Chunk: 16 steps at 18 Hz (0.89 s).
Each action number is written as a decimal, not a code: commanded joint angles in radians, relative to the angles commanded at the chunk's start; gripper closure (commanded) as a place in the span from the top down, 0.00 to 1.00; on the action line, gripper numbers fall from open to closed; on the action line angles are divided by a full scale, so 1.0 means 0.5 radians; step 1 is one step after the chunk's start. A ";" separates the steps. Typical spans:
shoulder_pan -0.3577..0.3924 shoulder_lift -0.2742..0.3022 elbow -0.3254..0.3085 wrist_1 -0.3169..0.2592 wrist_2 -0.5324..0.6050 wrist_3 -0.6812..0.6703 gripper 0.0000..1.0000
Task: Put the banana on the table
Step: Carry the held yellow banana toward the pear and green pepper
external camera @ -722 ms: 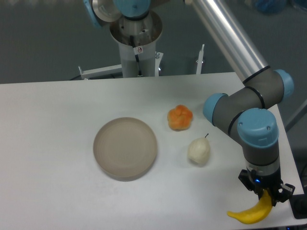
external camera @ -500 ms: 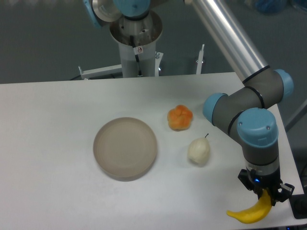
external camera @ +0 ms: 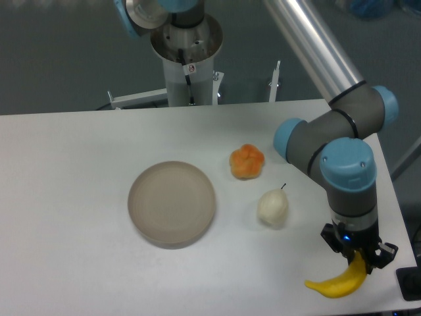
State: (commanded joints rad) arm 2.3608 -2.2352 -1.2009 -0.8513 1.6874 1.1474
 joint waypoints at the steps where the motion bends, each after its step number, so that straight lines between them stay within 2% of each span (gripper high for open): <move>1: -0.003 0.025 -0.034 -0.003 -0.003 -0.009 0.33; 5: -0.046 0.086 -0.132 -0.083 -0.006 -0.254 0.33; 9: -0.074 0.095 -0.166 -0.156 -0.009 -0.561 0.34; 13: -0.013 0.111 -0.285 -0.123 -0.015 -0.522 0.34; 16: 0.037 0.132 -0.377 -0.114 -0.012 -0.314 0.34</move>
State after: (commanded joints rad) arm 2.3791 -2.1691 -1.3896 -0.9081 1.6812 0.9906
